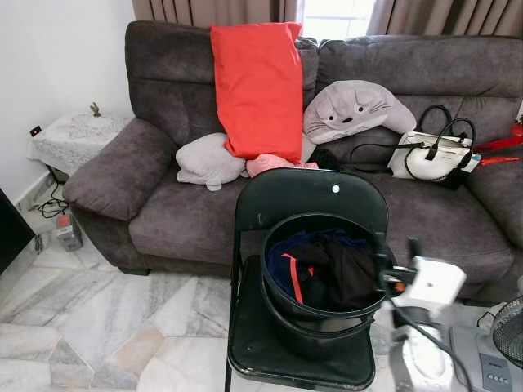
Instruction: Hang hanger
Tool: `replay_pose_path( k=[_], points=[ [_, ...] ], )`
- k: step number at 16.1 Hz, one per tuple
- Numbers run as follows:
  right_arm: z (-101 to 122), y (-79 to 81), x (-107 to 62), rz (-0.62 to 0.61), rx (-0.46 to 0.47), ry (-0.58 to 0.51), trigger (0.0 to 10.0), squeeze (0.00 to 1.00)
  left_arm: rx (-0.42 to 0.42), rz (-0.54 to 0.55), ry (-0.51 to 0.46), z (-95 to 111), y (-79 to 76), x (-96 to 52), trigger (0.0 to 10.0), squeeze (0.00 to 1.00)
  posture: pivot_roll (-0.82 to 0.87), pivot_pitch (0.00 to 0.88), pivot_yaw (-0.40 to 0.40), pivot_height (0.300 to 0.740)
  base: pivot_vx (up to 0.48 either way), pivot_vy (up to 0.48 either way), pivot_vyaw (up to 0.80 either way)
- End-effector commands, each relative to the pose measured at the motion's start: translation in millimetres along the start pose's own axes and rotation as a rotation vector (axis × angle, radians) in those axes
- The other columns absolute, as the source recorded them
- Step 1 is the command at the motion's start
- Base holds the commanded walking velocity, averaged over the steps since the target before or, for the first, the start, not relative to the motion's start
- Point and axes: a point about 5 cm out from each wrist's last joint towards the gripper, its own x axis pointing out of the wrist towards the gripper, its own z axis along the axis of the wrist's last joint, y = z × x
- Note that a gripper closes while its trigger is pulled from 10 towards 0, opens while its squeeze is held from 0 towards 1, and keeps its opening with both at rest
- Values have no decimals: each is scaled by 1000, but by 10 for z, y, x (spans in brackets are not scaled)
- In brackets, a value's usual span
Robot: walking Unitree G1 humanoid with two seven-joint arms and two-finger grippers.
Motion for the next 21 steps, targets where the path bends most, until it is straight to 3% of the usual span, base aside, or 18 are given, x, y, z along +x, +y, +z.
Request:
replay_pose_path(
  k=[1, 12, 18, 19, 20, 21],
  points=[
    [58, 20, 32, 7, 14, -9, 10000, 0, 0, 3, 5, -23, 10, -6, 10000, 0, -19, 0, 11, 740, 360, 0, 0],
    [12, 46, -13, 35, 15, 64, 10000, 0, 11, 5, 7, 2, 22, -2, 10000, 0, -17, 15, 12, 740, 401, 0, 0],
    [-108, 100, -88, 123, 7, 160, 10000, 0, 19, -1, 10, 6, 14, 1, 10000, 0, -21, 18, 10, 740, 0, 0, 0],
    [-127, 103, -128, 162, 5, 179, 10000, 208, 18, -1, 10, 6, 12, 1, 10000, 0, -20, 19, 8, 740, 0, 0, 0],
    [-122, 91, -196, 197, 2, 196, 10000, 1000, 18, -1, 10, 7, 10, 2, 10000, 0, -21, 21, 7, 740, 0, 0, 0],
    [-103, 75, -261, 222, -6, 205, 10000, 1000, 18, -1, 11, 7, 12, 1, 10000, 0, -26, 22, 7, 740, 0, 0, 0]
  ],
)
